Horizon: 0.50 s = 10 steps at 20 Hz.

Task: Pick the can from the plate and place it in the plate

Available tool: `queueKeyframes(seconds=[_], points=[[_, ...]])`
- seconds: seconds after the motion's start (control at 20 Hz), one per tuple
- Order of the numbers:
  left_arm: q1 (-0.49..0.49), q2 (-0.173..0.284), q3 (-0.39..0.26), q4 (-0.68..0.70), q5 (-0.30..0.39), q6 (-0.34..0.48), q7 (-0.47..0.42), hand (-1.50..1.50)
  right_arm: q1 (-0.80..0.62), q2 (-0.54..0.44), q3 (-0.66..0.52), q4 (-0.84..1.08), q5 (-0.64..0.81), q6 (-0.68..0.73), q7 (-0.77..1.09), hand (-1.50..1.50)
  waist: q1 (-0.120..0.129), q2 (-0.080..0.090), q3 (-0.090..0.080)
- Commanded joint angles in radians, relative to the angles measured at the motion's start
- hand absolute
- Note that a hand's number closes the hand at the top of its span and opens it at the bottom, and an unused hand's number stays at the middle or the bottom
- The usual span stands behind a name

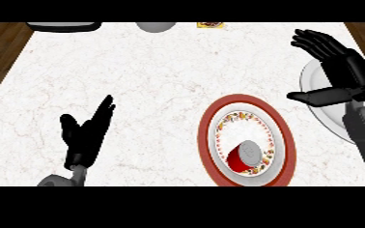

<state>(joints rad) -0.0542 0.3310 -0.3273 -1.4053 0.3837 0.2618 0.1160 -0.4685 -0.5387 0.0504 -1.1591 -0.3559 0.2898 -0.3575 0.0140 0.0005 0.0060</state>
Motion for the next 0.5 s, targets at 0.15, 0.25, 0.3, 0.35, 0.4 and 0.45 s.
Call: queueKeyframes(seconds=[0.15,0.25,0.3,0.35,0.4,0.45], points=[[0.035,0.014,0.008,-0.016,0.005,-0.015,0.036,0.00,-0.038,-0.201,0.083,-0.018,0.134,0.218,0.019,-1.50,-0.001,0.001,-0.006],[0.015,-0.009,-0.003,-0.001,-0.007,-0.002,0.036,0.00,-0.051,-0.252,0.140,-0.067,0.188,0.278,0.048,-1.50,-0.009,-0.001,-0.007],[-0.027,0.007,0.031,0.050,0.005,-0.022,0.044,0.00,-0.043,-0.216,0.176,-0.141,0.207,0.253,0.074,-1.50,-0.024,-0.002,-0.008],[0.061,0.004,0.009,-0.007,-0.006,-0.017,0.005,0.00,-0.034,-0.253,0.172,-0.159,0.203,0.291,0.089,-1.50,-0.014,-0.006,-0.008],[-0.013,-0.012,0.026,0.034,0.000,-0.012,0.040,0.00,-0.079,-0.236,0.180,-0.136,0.234,0.284,0.095,-1.50,-0.012,0.000,-0.007],[0.076,-0.008,-0.012,-0.051,-0.017,0.000,0.040,0.00,-0.043,-0.231,0.196,-0.181,0.249,0.275,0.113,-1.50,-0.008,-0.005,-0.006]])
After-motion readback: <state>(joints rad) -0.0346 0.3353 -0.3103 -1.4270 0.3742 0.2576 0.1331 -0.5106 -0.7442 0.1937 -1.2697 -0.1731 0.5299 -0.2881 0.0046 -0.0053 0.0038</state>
